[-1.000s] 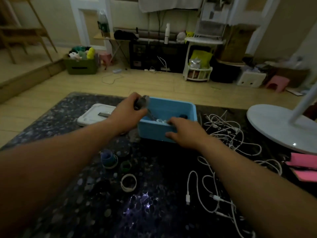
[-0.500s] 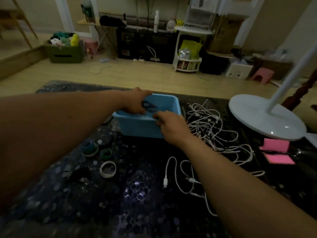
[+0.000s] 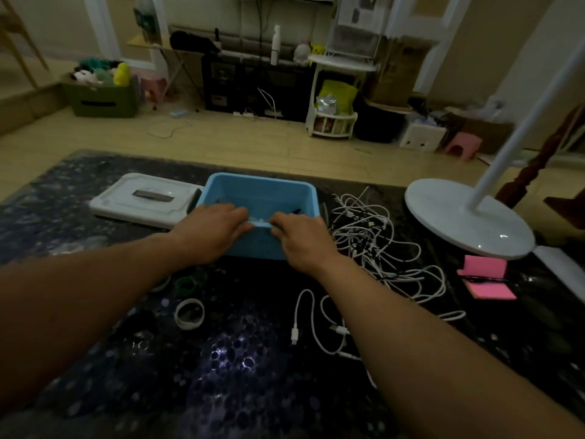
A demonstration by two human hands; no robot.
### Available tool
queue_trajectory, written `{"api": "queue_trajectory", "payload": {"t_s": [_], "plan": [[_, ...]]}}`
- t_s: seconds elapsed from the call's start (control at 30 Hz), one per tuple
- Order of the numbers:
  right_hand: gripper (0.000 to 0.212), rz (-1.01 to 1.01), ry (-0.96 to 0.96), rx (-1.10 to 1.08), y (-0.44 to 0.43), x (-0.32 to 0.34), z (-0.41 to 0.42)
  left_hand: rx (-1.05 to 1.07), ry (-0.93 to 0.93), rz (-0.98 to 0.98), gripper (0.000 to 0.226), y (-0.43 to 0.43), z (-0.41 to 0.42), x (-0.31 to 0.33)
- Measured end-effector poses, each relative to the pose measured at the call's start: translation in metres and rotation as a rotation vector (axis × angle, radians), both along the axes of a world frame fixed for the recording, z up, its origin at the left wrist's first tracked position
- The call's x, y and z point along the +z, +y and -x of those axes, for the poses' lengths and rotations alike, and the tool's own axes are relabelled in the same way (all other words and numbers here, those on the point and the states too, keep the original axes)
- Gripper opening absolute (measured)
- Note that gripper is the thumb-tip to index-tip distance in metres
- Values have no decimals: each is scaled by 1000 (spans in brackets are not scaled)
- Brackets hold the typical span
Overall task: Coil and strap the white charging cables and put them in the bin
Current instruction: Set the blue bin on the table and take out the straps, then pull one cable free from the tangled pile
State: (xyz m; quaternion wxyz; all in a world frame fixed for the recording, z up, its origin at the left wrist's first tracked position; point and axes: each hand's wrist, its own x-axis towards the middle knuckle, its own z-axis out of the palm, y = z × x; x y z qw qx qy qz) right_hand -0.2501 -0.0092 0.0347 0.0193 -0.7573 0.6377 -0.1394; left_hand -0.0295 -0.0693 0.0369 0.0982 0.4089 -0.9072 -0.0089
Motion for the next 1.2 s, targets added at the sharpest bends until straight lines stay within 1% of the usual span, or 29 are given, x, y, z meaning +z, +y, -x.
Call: {"api": "queue_trajectory", "payload": {"t_s": [0.1, 0.17, 0.27, 0.37, 0.43, 0.53, 0.6, 0.67, 0.73, 0.8, 0.9, 0.97, 1.03, 1.1, 1.17, 1.2], "plan": [[21, -23, 4, -13, 1, 2, 1, 29, -67, -48, 35, 4, 3, 8], [24, -55, -28, -21, 4, 8, 0, 66, -67, -86, 38, 9, 4, 15], [33, -9, -210, -77, 16, 17, 2, 136, 26, -45, 44, 21, -7, 25], [25, 105, -272, -159, 34, 26, 11, 197, 178, -92, 37, 42, -28, 39], [19, 130, -296, -182, 55, 29, 12, 221, 224, -105, 29, 65, -43, 46], [20, 69, -320, -180, 92, 25, 6, 255, 279, -148, 18, 105, -56, 48], [19, 22, -361, -176, 117, 16, 2, 285, 310, -185, 18, 131, -60, 45], [18, 19, -421, -192, 140, 10, 3, 300, 328, -218, 20, 152, -59, 40], [19, 26, -521, -254, 157, 3, 10, 311, 364, -238, 19, 171, -54, 32], [18, 39, -623, -371, 172, -3, 21, 316, 408, -248, 18, 183, -47, 25], [16, 39, -888, -497, 179, -12, 34, 311, 455, -292, 18, 191, -31, 11], [18, 50, -1073, -548, 180, -11, 35, 310, 507, -331, 17, 191, -18, 1], [21, 89, -1185, -578, 179, -10, 35, 318, 558, -366, 16, 189, -4, -9], [21, 86, -1203, -573, 176, -15, 33, 327, 611, -422, 14, 188, 7, -21], [21, -33, -1149, -524, 172, -22, 26, 335, 623, -477, 13, 185, 14, -25], [21, -110, -1092, -491, 168, -28, 22, 337, 621, -498, 13, 184, 15, -24]]}}
